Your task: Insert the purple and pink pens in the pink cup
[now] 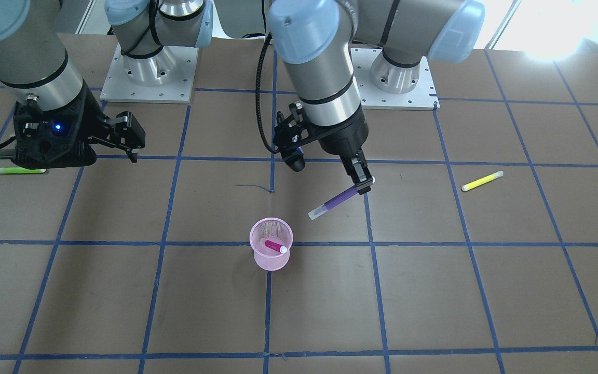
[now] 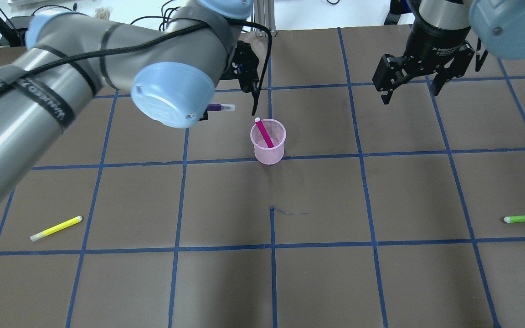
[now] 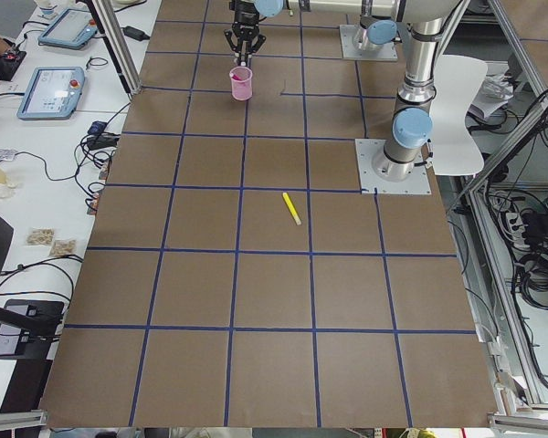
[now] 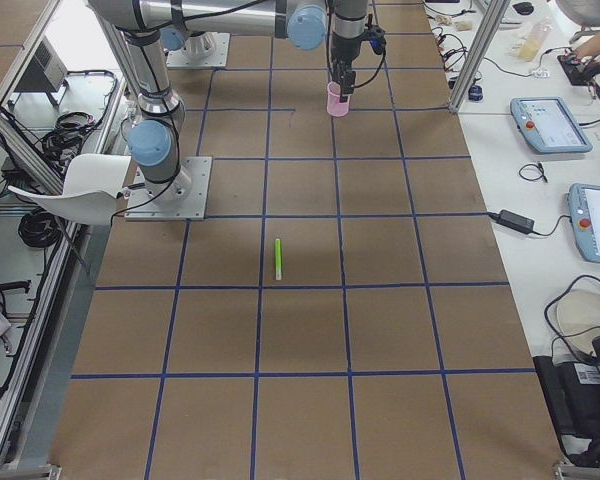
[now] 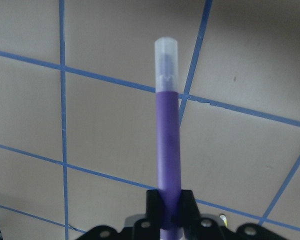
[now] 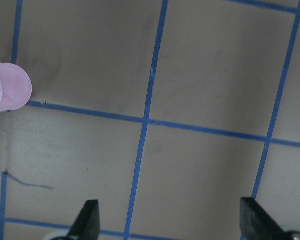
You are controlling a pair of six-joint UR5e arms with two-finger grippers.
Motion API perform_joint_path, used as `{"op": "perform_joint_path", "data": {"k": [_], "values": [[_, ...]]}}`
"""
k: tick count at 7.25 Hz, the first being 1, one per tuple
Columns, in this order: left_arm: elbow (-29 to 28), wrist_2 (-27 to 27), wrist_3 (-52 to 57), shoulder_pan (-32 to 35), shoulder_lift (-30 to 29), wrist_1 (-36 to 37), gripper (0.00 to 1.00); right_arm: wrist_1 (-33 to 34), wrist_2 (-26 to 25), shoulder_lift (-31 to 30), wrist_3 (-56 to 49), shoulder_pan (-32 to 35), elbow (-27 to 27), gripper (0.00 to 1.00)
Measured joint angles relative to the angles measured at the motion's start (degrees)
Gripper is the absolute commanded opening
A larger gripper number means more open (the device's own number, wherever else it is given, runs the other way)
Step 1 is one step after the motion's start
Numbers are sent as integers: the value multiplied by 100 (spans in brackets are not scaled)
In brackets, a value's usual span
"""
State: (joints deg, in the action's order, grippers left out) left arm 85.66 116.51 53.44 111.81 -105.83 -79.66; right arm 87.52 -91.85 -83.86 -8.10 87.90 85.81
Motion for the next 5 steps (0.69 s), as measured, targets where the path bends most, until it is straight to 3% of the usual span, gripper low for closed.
{"op": "perform_joint_path", "data": {"k": [5], "values": [[-6,1131,-411,1012,-1091,835,0,-220,35,209,18,-203,-600,100]]}}
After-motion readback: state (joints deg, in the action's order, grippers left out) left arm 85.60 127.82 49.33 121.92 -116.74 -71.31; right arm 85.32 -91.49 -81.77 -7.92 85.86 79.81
